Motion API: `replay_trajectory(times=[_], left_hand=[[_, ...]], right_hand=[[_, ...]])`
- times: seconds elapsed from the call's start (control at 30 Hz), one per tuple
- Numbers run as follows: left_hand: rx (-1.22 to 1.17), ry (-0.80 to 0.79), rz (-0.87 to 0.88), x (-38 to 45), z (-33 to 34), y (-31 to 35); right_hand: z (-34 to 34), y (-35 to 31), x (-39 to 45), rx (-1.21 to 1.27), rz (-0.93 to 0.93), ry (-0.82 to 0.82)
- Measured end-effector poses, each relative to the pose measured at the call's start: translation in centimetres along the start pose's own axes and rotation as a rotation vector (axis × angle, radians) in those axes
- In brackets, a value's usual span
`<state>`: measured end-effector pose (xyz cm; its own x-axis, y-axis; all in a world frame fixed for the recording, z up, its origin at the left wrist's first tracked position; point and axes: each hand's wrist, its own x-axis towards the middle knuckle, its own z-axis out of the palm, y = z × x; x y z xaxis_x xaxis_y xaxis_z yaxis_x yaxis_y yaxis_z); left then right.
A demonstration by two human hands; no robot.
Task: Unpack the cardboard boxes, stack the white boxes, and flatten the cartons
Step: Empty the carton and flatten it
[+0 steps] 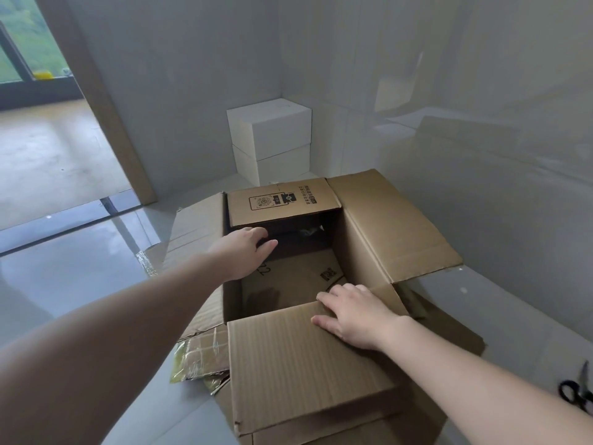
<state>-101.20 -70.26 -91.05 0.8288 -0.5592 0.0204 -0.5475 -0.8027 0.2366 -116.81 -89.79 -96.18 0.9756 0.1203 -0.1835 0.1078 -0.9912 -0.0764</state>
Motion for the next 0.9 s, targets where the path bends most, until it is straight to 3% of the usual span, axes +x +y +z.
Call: replay_trajectory(times=[0.2, 0.4, 0.63, 0.8, 0.9], left_hand=[[-0.028, -0.029, -0.025, 0.6, 0.8, -2.1], [0.004, -0.068, -0.028, 0.8, 1.5, -3.3], [0.017, -0.075, 0.074, 1.0, 1.3, -2.1], [0.078, -0.226, 0.235, 0.9, 2.4, 1.4], [0.101, -0.341, 0.285, 1.3, 3.8, 3.4]], right_hand=[[0.4, 0.2, 1.3, 0.004, 0.037, 0.000], [-0.3, -0.6, 2.6, 0.164, 0.006, -0.080], [-1.9, 1.0, 0.1, 0.050, -0.082, -0.237], [-2.3, 2.6, -2.1, 0.094, 0.025, -0.390], [-2.3, 3.1, -1.5, 0.117, 0.063, -0.306]])
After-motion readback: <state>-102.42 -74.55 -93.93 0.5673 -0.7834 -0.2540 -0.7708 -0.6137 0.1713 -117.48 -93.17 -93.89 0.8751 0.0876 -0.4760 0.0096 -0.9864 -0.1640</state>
